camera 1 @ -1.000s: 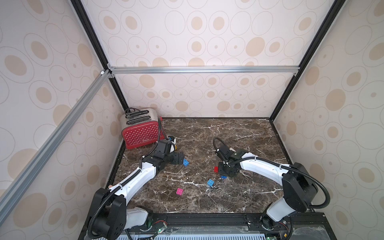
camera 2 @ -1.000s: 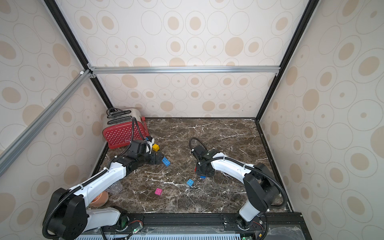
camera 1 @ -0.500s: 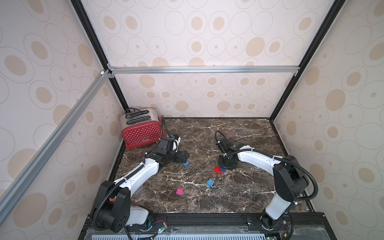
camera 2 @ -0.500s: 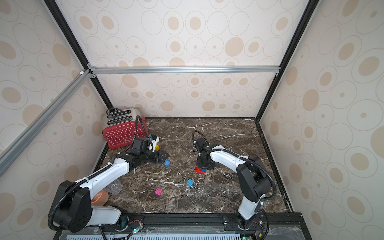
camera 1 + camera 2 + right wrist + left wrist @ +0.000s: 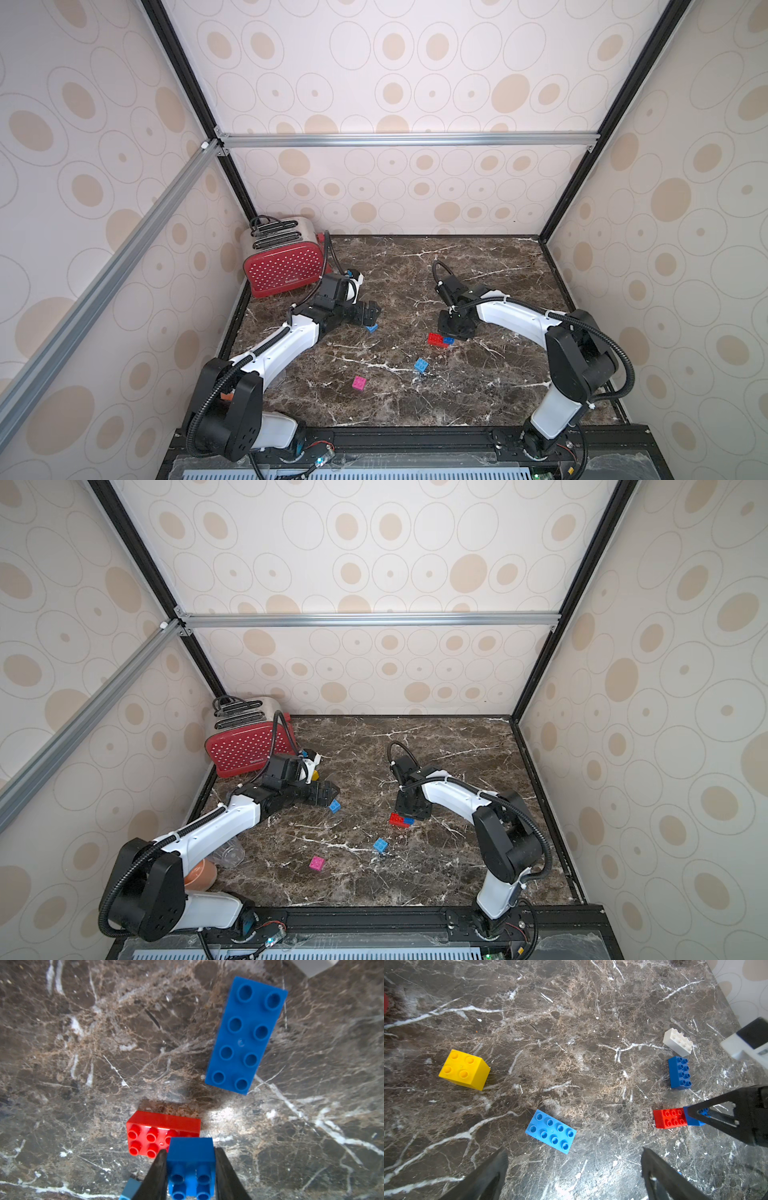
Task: Assemble a carrot with lego
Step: Assemble the lego brick with the lego brick.
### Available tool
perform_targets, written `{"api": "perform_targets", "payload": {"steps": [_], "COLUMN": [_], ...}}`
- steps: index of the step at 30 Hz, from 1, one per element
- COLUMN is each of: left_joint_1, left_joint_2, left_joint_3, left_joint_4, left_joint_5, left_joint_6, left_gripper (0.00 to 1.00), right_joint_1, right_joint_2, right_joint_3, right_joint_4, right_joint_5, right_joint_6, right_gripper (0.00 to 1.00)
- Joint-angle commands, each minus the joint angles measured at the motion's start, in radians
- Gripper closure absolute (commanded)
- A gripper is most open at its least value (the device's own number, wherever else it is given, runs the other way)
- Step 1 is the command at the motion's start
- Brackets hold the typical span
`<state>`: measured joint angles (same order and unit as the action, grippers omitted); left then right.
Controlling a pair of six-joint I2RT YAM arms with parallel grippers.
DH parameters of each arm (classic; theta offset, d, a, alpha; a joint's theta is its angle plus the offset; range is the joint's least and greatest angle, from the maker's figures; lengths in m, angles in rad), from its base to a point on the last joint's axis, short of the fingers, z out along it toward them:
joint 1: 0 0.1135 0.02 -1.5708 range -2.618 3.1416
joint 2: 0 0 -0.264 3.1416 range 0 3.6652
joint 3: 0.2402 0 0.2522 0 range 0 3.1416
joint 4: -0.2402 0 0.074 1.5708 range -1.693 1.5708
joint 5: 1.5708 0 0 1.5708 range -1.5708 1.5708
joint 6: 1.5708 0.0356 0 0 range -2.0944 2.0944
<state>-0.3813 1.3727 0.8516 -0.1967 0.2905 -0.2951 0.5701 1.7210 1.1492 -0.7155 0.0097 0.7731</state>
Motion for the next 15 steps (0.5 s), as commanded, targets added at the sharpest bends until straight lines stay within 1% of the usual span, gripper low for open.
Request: {"api": "perform_targets", "payload": {"steps": [1, 11, 15], "left_joint_1": [-0.008, -0.011, -0.011], "left_joint_2": [0.005, 0.007, 0.005], "left_joint_3": [0.040, 0.033, 0.032], "left_joint_4": [0.001, -0.001, -0.005], "left_joint_5": [0.005, 0.001, 0.002], "left_joint_6": [0.017, 0.022, 0.024], "left_gripper": [0.01, 0.01, 0.01], "right_joint_1": [-0.002, -0.009, -0.013], "right_joint_2": [0.024, 0.070, 0.099], "right_joint_3": [-0.018, -0.020, 0.008], "right_joint_4": [-0.018, -0.030, -0.078], "right_joint_5": [0.000, 0.006, 0.029], "right_joint_6": [0.015, 0.025, 0.003], "right_gripper": [0.86, 0.88, 0.89]}}
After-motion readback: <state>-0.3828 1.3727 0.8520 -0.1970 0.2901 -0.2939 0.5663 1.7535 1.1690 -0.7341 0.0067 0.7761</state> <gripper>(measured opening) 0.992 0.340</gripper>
